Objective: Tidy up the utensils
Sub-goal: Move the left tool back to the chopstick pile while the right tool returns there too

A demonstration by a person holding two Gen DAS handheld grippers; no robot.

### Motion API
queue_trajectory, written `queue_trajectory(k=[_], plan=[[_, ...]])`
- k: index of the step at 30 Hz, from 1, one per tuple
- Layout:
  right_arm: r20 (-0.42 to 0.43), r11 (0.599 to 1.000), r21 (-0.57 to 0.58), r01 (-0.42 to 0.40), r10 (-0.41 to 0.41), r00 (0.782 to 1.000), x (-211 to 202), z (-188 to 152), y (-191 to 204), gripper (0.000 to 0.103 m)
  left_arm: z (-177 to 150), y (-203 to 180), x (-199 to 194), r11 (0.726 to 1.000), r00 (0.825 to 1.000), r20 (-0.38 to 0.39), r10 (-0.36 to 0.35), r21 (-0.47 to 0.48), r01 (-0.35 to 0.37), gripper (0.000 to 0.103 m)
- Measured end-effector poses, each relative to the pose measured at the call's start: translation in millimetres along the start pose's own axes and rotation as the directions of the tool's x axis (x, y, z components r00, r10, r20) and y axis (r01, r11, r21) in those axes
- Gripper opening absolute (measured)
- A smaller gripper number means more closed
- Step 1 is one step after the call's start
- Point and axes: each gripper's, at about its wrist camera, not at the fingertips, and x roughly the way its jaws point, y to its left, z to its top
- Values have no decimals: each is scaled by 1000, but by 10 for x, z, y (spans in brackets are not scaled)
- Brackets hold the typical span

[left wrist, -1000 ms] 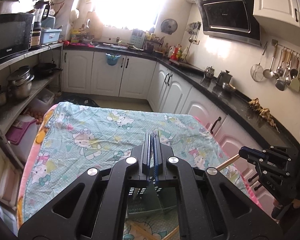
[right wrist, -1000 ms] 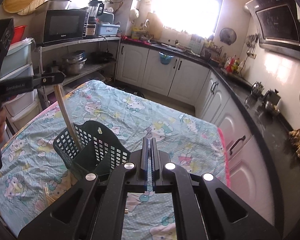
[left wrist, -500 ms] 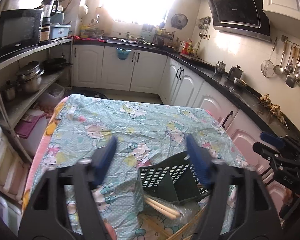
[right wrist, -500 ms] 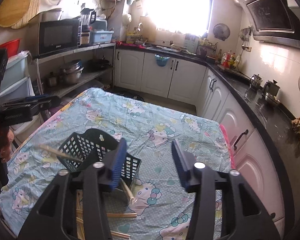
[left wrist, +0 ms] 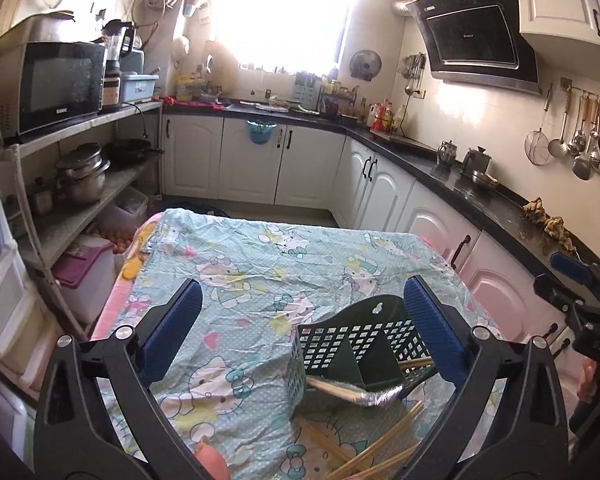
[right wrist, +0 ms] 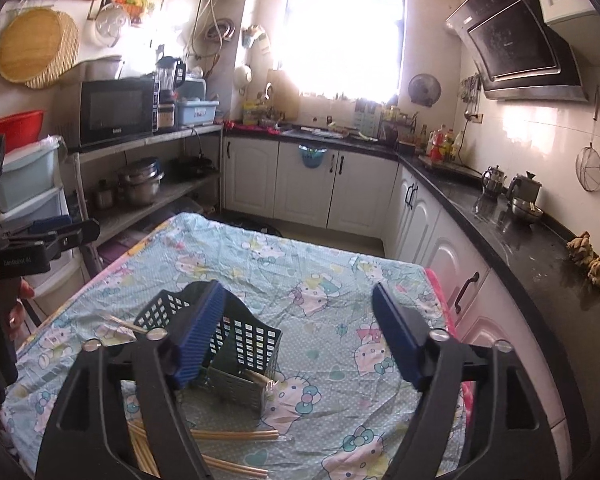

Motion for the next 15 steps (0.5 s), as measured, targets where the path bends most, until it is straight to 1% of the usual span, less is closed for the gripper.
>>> queue_trajectory(k=[5,10,15], plan=[[37,1000,12,-1,0,999,-209,-74,2,81,-100,53,-186,1000,1000,20,11,-12,-10,93],[59,1000,7,16,-17,998,-365,-212,21,82,-225,107,-349,999,999,38,28,-32,-27,93],[41,1000,8,12,-12,999,-424,-375,42,82,-374,145,-455,998,999,37,30,-50,-28,93]])
